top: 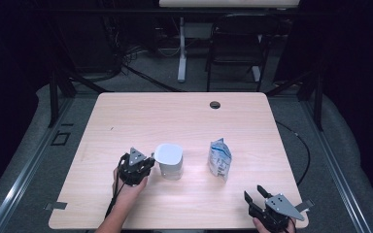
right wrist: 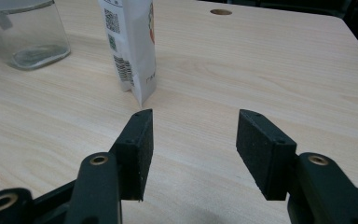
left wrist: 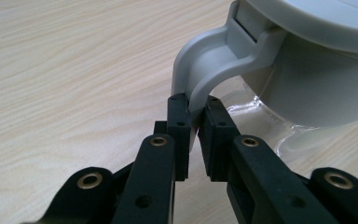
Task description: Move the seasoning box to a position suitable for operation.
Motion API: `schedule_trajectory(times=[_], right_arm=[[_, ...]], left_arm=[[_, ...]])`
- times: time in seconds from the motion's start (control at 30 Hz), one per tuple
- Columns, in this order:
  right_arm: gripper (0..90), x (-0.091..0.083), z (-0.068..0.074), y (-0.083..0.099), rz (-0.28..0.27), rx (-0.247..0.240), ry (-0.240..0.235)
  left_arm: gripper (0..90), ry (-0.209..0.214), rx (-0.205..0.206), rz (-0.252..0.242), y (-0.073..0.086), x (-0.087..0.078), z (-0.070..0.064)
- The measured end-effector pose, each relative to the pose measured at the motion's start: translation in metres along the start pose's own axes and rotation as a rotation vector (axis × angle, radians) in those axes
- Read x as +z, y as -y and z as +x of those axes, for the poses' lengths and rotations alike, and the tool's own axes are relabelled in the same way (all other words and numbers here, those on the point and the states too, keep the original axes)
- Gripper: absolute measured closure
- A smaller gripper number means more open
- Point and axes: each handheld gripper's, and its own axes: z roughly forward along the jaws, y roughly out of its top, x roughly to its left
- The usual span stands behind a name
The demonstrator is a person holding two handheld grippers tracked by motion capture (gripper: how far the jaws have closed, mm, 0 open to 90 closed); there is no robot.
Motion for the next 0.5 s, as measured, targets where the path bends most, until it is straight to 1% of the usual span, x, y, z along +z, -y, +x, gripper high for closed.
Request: schedule_trajectory(times=[0.07, 0.13, 0.17, 0.27, 0.33, 0.47, 0.5], right_arm=[[46.5, -0.001, 0.001, -0.001, -0.009, 0.002, 0.001], [46.5, -0.001, 0.001, -0.001, -0.007, -0.003, 0.0], [46.5, 0.0, 0.001, -0.001, -0.003, -0.005, -0.002], [46.5, 0.001, 0.002, -0.001, -0.001, -0.004, -0.004], [46.6, 0.002, 0.003, -0.001, -0.001, -0.009, -0.008], [48.3, 0.005, 0.007, -0.002, 0.013, -0.025, -0.028], [48.6, 0.006, 0.008, -0.002, 0.01, -0.023, -0.032]], left_arm=[[83.2, -0.002, -0.004, -0.003, 0.002, -0.002, -0.003], [83.2, 0.0, 0.002, 0.0, 0.003, -0.004, -0.006], [83.2, 0.002, 0.001, -0.008, 0.004, -0.004, -0.008], [83.3, 0.004, 0.012, -0.009, 0.007, -0.007, -0.012], [83.3, 0.003, 0.009, -0.012, 0.009, -0.009, -0.014], [83.2, 0.001, 0.002, -0.018, 0.012, -0.012, -0.018], [83.2, 0.0, 0.003, -0.019, 0.013, -0.013, -0.019]])
